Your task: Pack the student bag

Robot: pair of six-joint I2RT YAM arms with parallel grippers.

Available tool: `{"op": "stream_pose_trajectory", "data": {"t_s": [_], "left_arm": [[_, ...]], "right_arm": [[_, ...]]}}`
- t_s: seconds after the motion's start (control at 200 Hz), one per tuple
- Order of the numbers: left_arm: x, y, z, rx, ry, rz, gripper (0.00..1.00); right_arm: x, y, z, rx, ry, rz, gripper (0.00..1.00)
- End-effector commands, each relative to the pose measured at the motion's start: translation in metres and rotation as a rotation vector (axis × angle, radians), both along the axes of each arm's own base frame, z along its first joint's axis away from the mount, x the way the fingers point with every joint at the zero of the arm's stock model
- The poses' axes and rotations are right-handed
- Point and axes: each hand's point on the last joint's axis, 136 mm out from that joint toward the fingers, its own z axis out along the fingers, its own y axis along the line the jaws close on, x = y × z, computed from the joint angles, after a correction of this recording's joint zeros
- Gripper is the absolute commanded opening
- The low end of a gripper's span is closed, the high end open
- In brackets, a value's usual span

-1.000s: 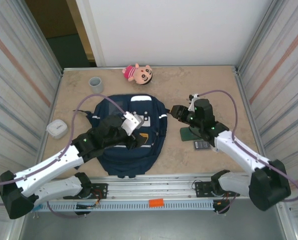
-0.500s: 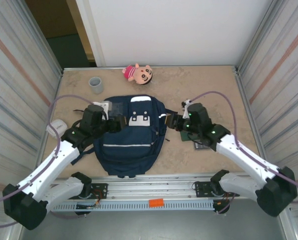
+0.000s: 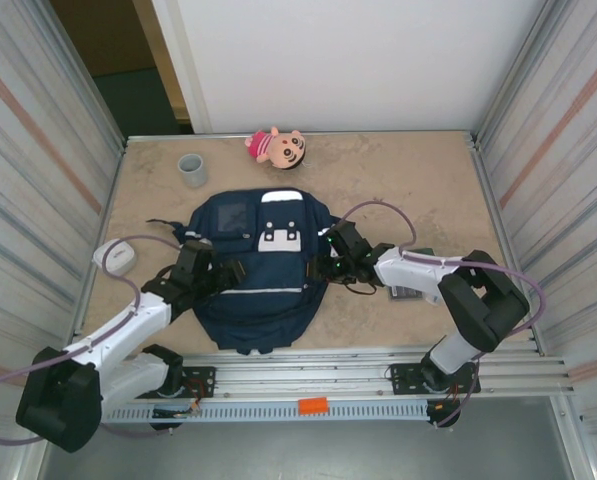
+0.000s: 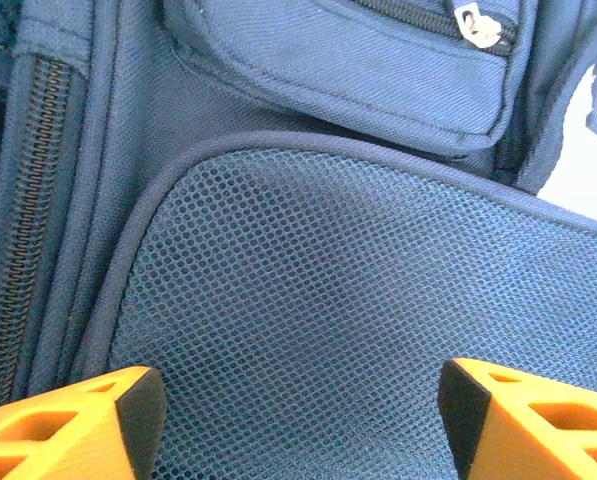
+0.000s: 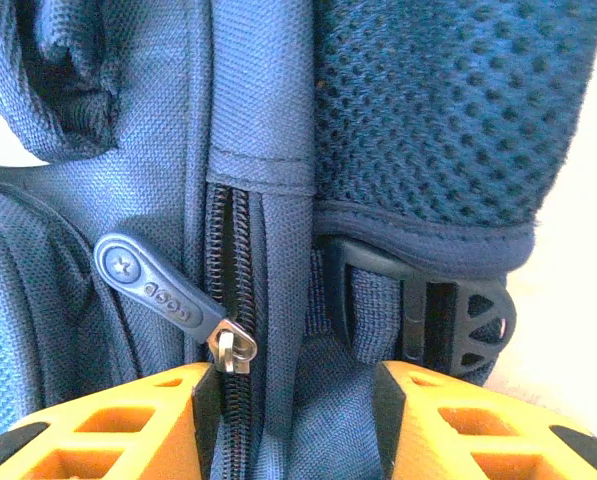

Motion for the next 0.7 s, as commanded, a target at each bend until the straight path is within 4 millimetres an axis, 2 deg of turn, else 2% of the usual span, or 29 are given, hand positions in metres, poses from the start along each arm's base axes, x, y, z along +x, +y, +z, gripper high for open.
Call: {"op": "stream_pose_trajectory", "data": {"t_s": [0.0,0.12,0.246,0.361,0.411,0.566,0.641,0.691], "left_arm": [[-0.001,0.003,-0.018,0.007,0.042,0.034,0.74],[0.009,-0.006,-0.008,0.020,-0.003,0.011,0.75],[0.022,-0.017,0.008,0.019,-0.066,-0.003,0.75],[0.029,-0.029,0.031,0.061,-0.108,-0.075,0.78],[0.030,-0.035,0.049,0.114,-0.146,-0.133,0.79],[0.020,-0.060,0.104,0.328,-0.335,-0.464,0.79],[0.007,-0.077,0.119,0.407,-0.411,-0.683,0.78],[-0.009,-0.091,0.121,0.432,-0.440,-0.878,0.78]], "right_arm": [[0.031,-0.009,0.004,0.014,-0.028,-0.069,0.45],[0.043,-0.015,0.015,0.032,-0.057,-0.076,0.46],[0.051,-0.022,0.038,0.057,-0.092,-0.072,0.49],[0.047,-0.029,0.066,0.041,-0.133,-0.048,0.49],[0.042,-0.033,0.076,0.036,-0.142,-0.038,0.49],[0.016,-0.030,0.097,0.103,-0.148,-0.004,0.49],[0.001,-0.023,0.097,0.145,-0.129,0.024,0.49],[-0.008,-0.019,0.095,0.163,-0.117,0.043,0.49]]}}
